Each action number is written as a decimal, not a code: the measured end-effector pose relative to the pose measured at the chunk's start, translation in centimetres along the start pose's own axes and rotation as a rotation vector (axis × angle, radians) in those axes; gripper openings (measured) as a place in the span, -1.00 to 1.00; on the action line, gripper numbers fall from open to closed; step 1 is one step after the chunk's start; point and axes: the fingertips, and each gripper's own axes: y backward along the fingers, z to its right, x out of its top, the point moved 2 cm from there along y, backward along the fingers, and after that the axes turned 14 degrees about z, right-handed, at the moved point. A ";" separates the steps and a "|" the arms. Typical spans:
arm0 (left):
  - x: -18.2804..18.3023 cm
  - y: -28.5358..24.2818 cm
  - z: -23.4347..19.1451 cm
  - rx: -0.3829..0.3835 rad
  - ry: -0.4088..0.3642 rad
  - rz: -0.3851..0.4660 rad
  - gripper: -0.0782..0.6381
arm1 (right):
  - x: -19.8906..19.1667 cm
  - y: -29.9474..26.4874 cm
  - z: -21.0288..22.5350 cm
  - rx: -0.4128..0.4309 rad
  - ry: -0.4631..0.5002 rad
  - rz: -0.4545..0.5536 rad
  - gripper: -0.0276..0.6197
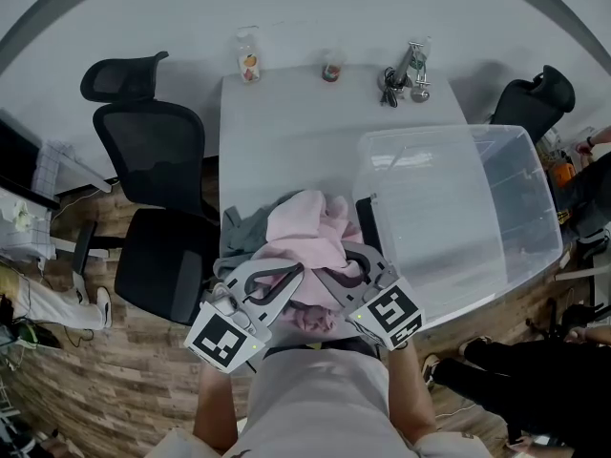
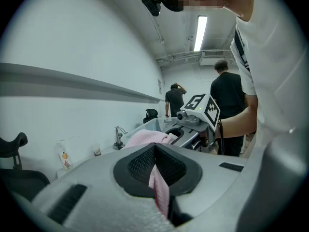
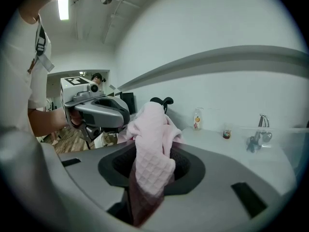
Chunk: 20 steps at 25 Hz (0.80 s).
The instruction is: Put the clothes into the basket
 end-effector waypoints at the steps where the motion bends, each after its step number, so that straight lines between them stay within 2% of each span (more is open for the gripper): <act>1: 0.1 -0.1 0.0 -0.002 -0.001 0.003 -0.77 | 0.2 0.1 0.0 -0.003 -0.001 0.008 -0.52; 9: 0.9 -0.6 0.1 -0.028 -0.020 0.025 -0.77 | 2.5 1.3 0.6 -0.041 0.015 0.074 -0.57; 20: 3.2 -1.3 -0.9 -0.061 -0.085 0.065 -0.77 | 7.9 2.9 2.3 -0.124 0.020 0.186 -0.60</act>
